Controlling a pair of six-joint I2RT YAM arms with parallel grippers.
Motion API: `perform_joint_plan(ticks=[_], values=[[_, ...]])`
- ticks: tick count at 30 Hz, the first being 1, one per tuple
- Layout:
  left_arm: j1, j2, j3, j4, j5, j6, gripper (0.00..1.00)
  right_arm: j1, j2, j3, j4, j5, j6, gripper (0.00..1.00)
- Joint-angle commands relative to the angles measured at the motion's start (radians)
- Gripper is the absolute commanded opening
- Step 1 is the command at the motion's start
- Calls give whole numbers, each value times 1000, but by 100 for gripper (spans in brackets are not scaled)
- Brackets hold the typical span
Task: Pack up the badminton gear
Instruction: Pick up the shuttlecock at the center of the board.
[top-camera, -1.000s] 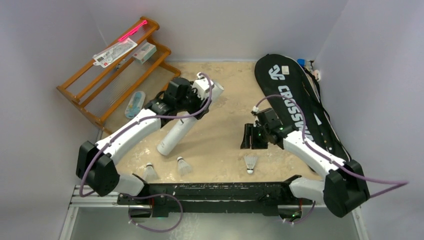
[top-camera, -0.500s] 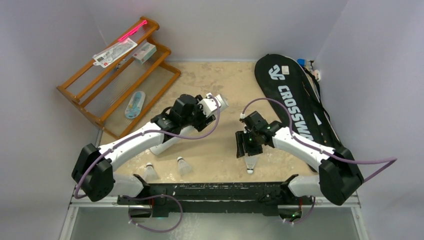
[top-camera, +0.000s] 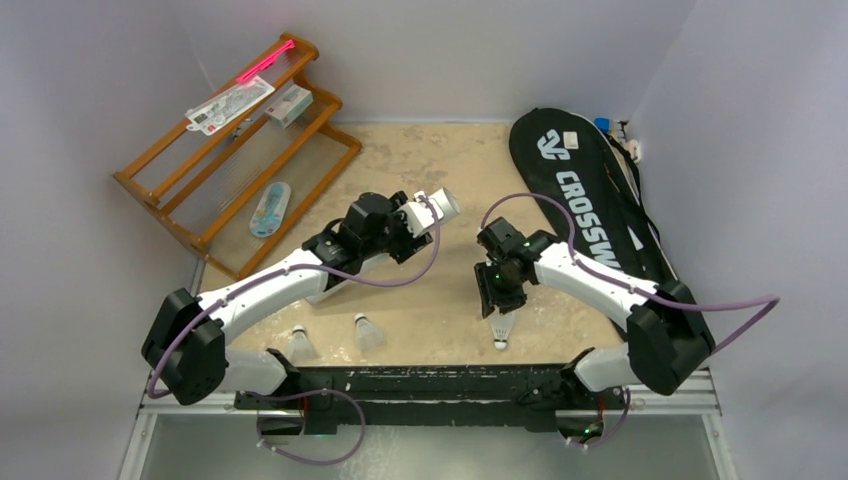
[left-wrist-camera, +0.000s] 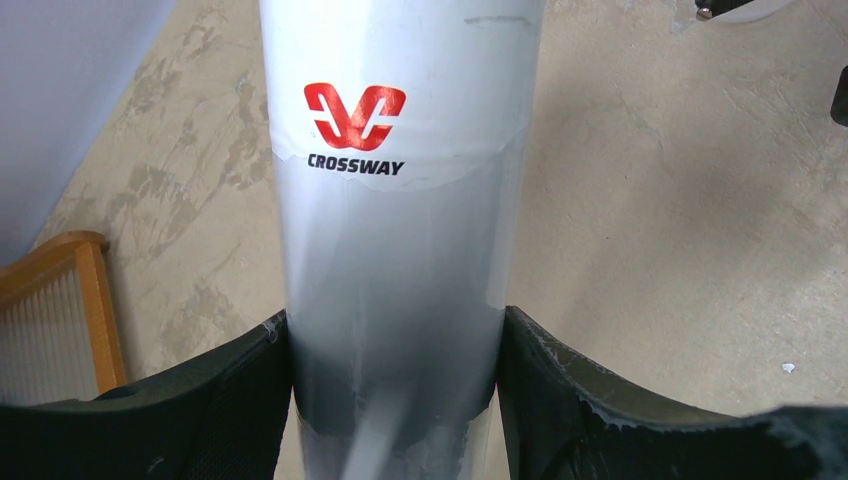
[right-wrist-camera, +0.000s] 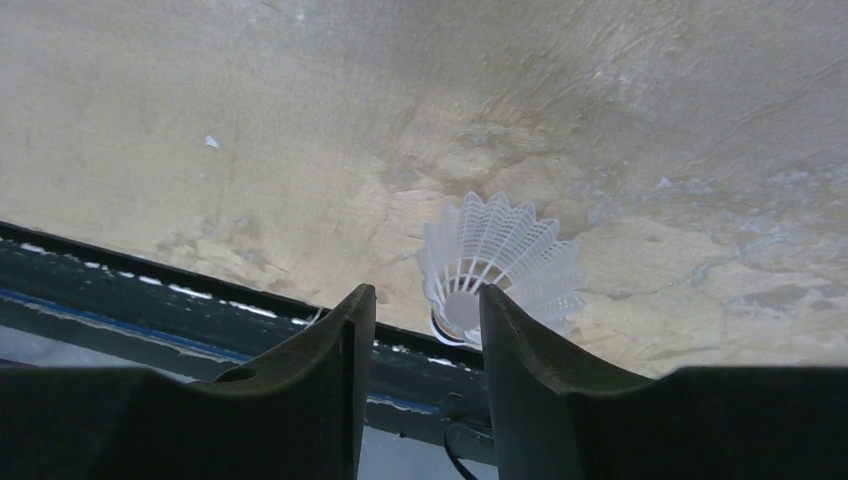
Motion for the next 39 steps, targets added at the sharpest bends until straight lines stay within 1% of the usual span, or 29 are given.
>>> perform_joint_plan(ticks=[1, 7, 9, 14, 17, 20, 22, 25, 31, 34, 39], values=[[-8, -46, -17, 101, 11, 29, 24, 10, 24, 68, -99, 48, -39, 45], [-8, -34, -35, 129, 10, 45, 25, 26, 97, 107, -123, 36, -71, 45], [-8, -32, -39, 131, 5, 51, 25, 33, 121, 114, -141, 39, -77, 43], [-8, -37, -50, 141, -6, 59, 25, 43, 160, 116, -130, 20, -102, 41], [-8, -39, -51, 141, -11, 59, 25, 42, 166, 124, -132, 11, -116, 28], [-8, -44, -52, 141, -16, 59, 25, 42, 174, 128, -132, -5, -124, 6], [-8, -50, -52, 140, -20, 59, 25, 42, 177, 134, -135, -3, -126, 0], [-9, -58, -57, 142, -18, 58, 25, 43, 152, 145, -151, -26, -111, 0], [-10, -74, -71, 157, 15, 55, 25, 42, 34, 222, -164, 40, -69, 0], [-16, -86, -75, 170, 46, 48, 25, 42, -50, 271, -144, 98, -44, 0], [-19, -129, -83, 211, 131, 7, 25, 43, -200, 379, -112, 250, -30, 0]])
